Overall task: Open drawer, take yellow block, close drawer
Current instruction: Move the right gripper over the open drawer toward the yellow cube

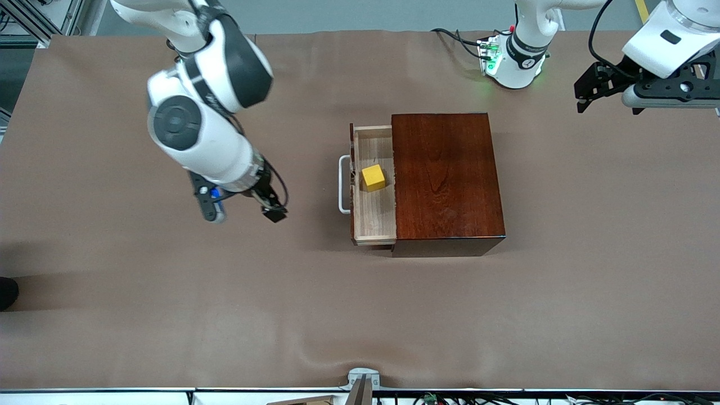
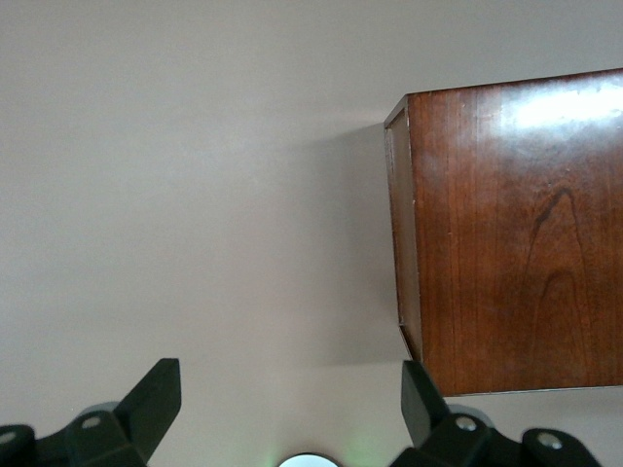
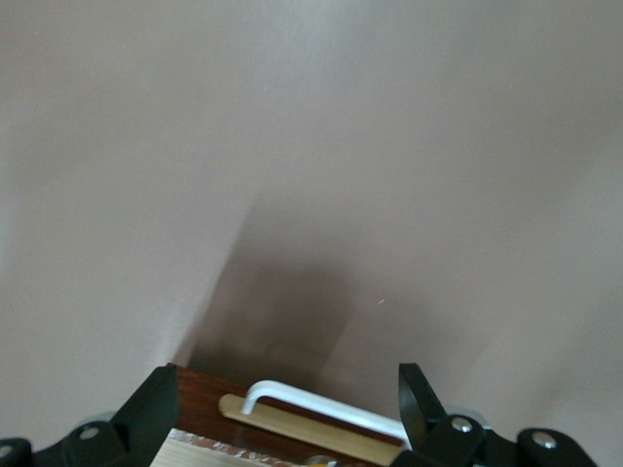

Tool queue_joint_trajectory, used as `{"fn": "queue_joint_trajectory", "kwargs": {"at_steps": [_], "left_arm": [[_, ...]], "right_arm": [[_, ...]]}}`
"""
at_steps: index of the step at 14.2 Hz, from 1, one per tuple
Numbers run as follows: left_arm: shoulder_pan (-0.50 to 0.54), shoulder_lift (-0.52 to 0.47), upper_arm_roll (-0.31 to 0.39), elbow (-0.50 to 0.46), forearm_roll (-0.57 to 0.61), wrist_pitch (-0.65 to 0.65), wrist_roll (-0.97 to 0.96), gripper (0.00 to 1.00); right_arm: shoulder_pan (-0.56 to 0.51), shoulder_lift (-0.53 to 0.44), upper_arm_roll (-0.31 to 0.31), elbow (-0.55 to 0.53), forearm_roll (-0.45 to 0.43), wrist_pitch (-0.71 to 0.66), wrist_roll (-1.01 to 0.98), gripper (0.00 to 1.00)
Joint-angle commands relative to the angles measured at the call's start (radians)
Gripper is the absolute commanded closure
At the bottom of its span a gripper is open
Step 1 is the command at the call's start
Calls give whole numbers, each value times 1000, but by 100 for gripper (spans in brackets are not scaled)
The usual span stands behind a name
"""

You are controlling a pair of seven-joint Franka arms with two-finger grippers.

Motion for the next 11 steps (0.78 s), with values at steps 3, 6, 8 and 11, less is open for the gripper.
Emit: {"fn": "queue_joint_trajectory", "kwargs": {"at_steps": [3,6,8,11], "left_arm": [[3,-8,-13,3,-4,-13,2,0],[3,-10,-13,2,-4,-19,0,0],[9,-13,-13,2,-4,-19,3,0],[14,-11,-11,0,-4,-24,3,0]], "right_arm": [[76,79,-10,27,28,74,147,0],[116,99,-11,29,95,100,180,0],[141,104,-10,30,99,105,191,0],[201,144,-11,32,97,189,272,0]]}}
